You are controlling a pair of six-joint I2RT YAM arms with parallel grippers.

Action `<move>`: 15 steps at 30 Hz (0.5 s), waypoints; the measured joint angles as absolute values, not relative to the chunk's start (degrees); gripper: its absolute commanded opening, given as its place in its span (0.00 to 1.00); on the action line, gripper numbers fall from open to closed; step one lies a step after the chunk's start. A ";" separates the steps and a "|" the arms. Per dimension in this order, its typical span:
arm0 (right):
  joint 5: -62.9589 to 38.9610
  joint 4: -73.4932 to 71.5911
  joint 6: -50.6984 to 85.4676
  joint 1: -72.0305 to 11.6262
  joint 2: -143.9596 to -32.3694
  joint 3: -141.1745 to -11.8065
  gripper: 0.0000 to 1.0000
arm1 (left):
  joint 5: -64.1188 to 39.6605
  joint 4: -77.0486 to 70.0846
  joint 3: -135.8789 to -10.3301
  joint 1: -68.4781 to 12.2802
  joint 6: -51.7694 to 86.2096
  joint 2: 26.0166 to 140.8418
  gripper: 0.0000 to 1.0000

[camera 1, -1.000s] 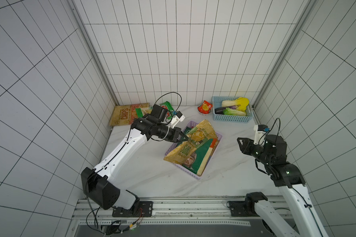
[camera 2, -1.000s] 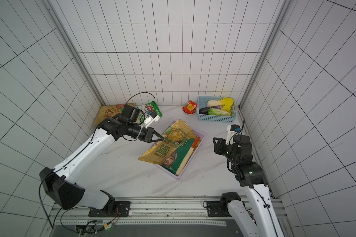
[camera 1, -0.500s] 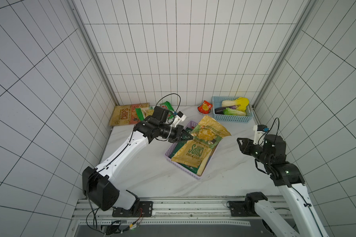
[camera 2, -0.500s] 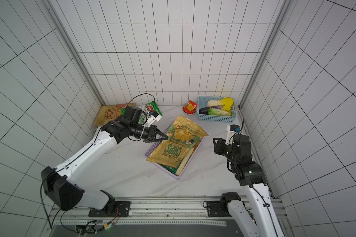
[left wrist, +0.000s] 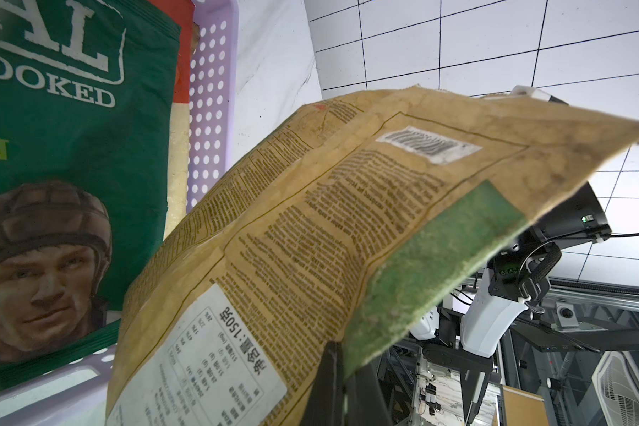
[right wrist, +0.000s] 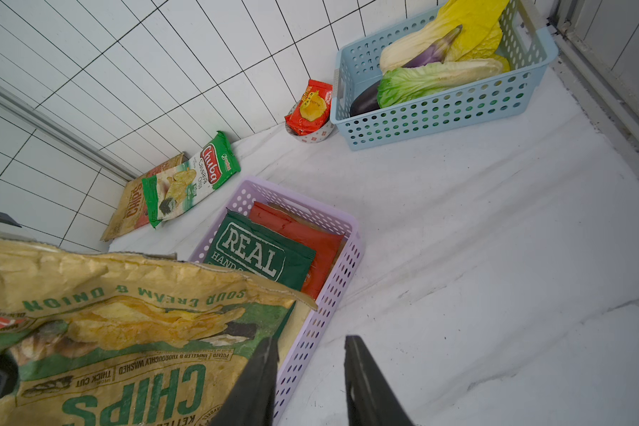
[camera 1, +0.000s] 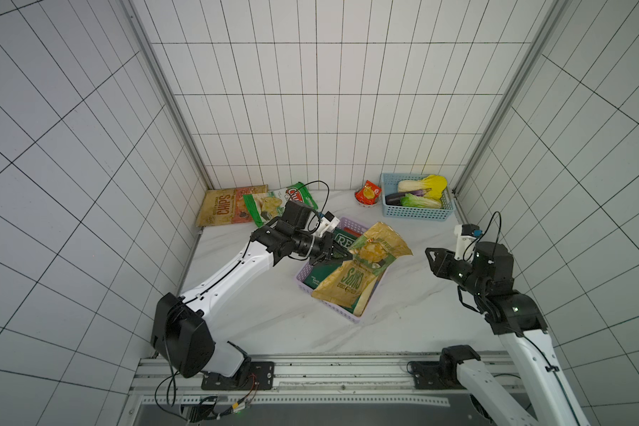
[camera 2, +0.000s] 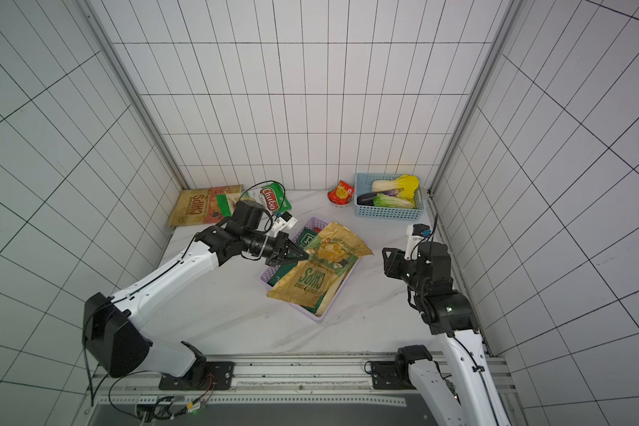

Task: Put the potato chips into the basket
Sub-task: Place the potato chip in the basket.

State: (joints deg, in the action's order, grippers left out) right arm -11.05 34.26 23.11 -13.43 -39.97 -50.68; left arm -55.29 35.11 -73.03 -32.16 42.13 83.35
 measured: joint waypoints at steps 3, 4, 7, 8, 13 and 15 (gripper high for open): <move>-11.05 34.26 23.11 -13.43 -39.97 -50.68 0.34 | -55.72 34.79 -73.03 -32.14 43.57 83.59 0.00; -11.05 34.26 23.11 -13.43 -39.97 -50.68 0.34 | -55.88 34.63 -73.03 -32.16 44.21 83.66 0.00; -11.07 34.26 23.11 -13.43 -39.97 -50.68 0.34 | -56.71 34.22 -73.03 -32.14 45.91 83.77 0.00; -11.07 34.26 23.11 -13.43 -39.97 -50.65 0.34 | -56.99 34.15 -73.06 -32.14 46.46 83.79 0.00; -11.07 34.24 23.11 -13.43 -39.97 -50.37 0.34 | -58.13 34.04 -73.69 -32.14 48.95 83.88 0.00; -11.05 34.22 23.11 -13.43 -39.97 -50.11 0.34 | -58.61 33.76 -73.71 -32.16 49.95 83.92 0.00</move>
